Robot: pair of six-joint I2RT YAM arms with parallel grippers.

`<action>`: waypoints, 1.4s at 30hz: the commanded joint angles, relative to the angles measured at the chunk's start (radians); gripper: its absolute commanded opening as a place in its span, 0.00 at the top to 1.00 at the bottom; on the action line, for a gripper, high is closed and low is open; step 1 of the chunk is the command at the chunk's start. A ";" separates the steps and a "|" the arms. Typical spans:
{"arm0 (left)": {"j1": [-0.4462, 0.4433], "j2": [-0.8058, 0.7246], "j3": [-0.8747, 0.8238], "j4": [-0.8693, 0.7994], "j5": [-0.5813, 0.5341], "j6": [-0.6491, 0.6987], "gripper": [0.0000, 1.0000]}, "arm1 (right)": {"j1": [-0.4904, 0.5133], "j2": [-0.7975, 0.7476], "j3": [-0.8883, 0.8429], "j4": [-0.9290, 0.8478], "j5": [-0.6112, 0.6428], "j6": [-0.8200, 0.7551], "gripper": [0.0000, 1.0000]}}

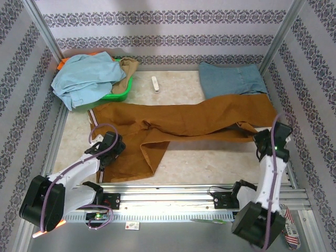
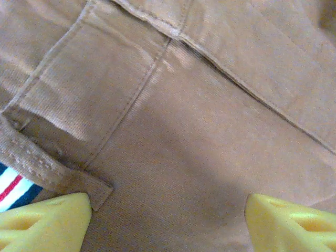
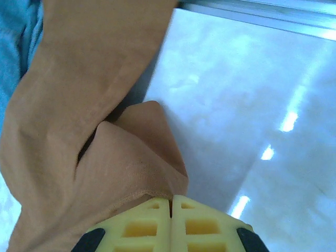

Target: Fold and stack the trousers

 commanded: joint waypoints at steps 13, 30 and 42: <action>0.299 -0.037 0.074 -0.138 0.043 0.229 0.14 | 0.129 -0.033 0.085 0.011 -0.215 0.026 0.48; -0.159 0.164 0.042 0.100 0.127 0.024 0.17 | 1.067 0.581 0.181 0.230 -0.034 -0.020 0.61; 0.274 -0.080 -0.060 -0.085 0.074 0.156 0.18 | 0.665 0.343 0.147 -0.001 -0.070 -0.193 0.46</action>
